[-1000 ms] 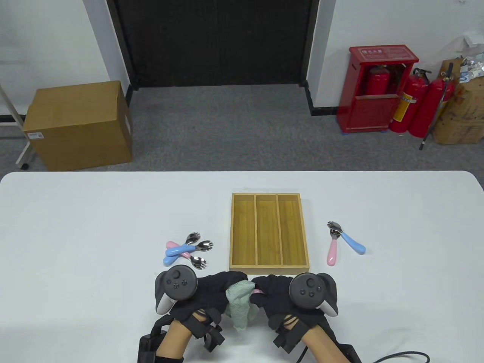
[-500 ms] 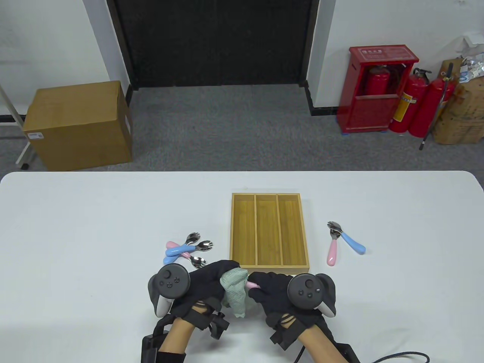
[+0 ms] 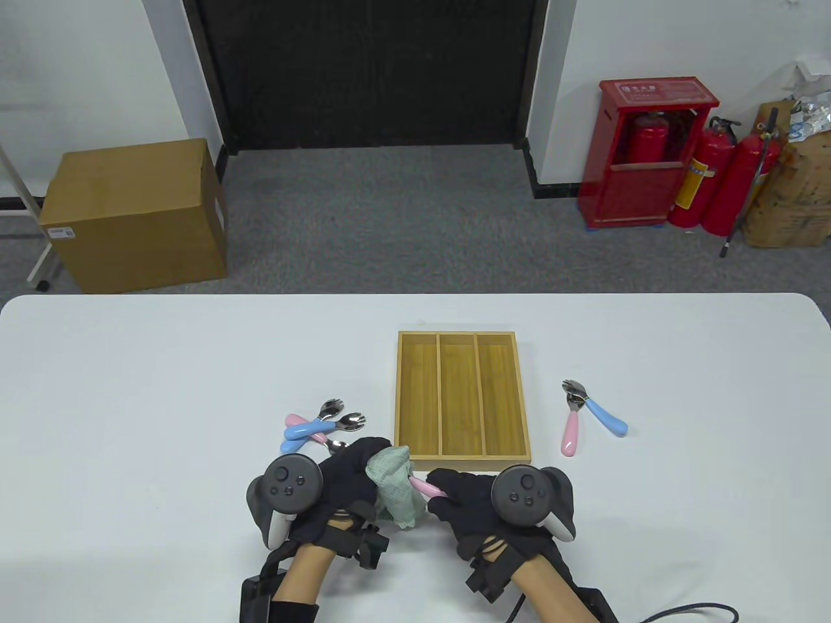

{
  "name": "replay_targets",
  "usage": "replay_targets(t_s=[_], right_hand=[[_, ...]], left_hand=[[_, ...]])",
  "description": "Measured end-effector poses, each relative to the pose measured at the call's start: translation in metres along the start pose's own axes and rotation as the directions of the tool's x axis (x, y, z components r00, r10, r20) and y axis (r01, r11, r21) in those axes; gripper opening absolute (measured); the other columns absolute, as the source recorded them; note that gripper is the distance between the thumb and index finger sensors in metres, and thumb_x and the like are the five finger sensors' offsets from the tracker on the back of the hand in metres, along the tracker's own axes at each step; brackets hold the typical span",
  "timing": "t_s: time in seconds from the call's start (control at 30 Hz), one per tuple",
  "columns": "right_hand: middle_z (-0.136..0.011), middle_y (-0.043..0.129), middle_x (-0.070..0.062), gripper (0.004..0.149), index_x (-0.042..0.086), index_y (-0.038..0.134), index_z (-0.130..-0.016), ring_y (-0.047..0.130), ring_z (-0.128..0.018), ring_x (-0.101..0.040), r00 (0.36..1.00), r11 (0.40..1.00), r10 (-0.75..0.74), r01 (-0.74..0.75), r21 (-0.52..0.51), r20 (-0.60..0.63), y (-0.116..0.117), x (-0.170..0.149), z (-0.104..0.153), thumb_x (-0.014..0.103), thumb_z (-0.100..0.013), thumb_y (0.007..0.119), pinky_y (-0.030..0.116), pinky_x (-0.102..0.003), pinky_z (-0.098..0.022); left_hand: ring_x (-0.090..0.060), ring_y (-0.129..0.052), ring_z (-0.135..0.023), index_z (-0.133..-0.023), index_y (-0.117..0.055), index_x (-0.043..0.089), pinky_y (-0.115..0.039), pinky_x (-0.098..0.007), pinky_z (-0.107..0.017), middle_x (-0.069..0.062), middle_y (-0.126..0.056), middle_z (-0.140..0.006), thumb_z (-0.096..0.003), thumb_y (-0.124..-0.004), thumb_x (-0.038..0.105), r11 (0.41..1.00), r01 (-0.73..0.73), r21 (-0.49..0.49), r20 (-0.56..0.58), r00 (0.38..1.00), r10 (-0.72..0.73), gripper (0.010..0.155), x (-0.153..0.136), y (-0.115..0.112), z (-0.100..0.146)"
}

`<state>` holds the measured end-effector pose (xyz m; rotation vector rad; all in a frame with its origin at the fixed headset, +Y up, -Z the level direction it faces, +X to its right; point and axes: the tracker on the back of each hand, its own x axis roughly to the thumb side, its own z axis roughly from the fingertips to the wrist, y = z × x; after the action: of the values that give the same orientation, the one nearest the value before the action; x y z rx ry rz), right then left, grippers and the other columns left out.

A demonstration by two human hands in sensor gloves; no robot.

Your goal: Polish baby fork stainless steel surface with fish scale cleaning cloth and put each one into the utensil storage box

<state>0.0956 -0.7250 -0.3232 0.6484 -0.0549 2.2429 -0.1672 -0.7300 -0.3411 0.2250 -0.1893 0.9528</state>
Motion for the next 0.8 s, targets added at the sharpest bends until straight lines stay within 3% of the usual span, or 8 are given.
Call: replay_targets(t_s=[0.2, 0.33, 0.67, 0.8], right_hand=[[-0.061, 0.100, -0.023, 0.050, 0.006, 0.085, -0.080, 0.099, -0.036, -0.040, 1.000, 1.000, 0.014, -0.014, 0.005, -0.010, 0.000, -0.001, 0.000, 0.031, -0.037, 0.086, 0.075, -0.062, -0.037], [-0.061, 0.100, -0.023, 0.049, 0.006, 0.085, -0.079, 0.099, -0.036, -0.040, 0.998, 0.999, 0.051, -0.052, -0.013, -0.043, -0.008, -0.010, 0.003, 0.031, -0.037, 0.086, 0.075, -0.062, -0.038], [-0.063, 0.097, -0.024, 0.048, 0.006, 0.084, -0.080, 0.096, -0.040, -0.042, 0.956, 0.954, -0.001, -0.087, -0.287, -0.295, -0.057, -0.063, -0.004, 0.031, -0.039, 0.086, 0.072, -0.064, -0.041], [-0.066, 0.097, -0.023, 0.047, 0.008, 0.084, -0.080, 0.095, -0.044, -0.043, 0.880, 0.916, 0.087, -0.255, -0.309, -0.467, -0.075, -0.083, -0.016, 0.032, -0.040, 0.085, 0.070, -0.065, -0.043]], left_hand=[[-0.019, -0.107, -0.035, -0.082, -0.088, 0.021, -0.092, -0.039, -0.030, -0.008, -0.100, -0.065, -0.0394, -0.089, 0.031, 0.998, 0.055, 0.025, 0.004, 0.998, -0.056, 0.044, -0.003, 0.001, 0.001], [-0.019, -0.106, -0.035, -0.084, -0.086, 0.020, -0.091, -0.039, -0.030, -0.008, -0.099, -0.066, -0.0408, -0.087, 0.032, 0.996, 0.063, 0.066, -0.041, 0.997, -0.061, 0.044, -0.014, 0.014, 0.001], [-0.021, -0.105, -0.043, -0.088, -0.083, 0.022, -0.089, -0.041, -0.036, -0.007, -0.096, -0.072, -0.0440, -0.086, 0.033, 0.998, -0.008, 0.064, -0.031, 0.999, 0.010, 0.045, -0.022, 0.024, 0.003], [-0.021, -0.105, -0.045, -0.089, -0.082, 0.022, -0.089, -0.042, -0.037, -0.007, -0.096, -0.073, -0.0448, -0.086, 0.033, 0.999, -0.013, 0.047, -0.029, 0.999, 0.015, 0.045, -0.023, 0.020, 0.002]])
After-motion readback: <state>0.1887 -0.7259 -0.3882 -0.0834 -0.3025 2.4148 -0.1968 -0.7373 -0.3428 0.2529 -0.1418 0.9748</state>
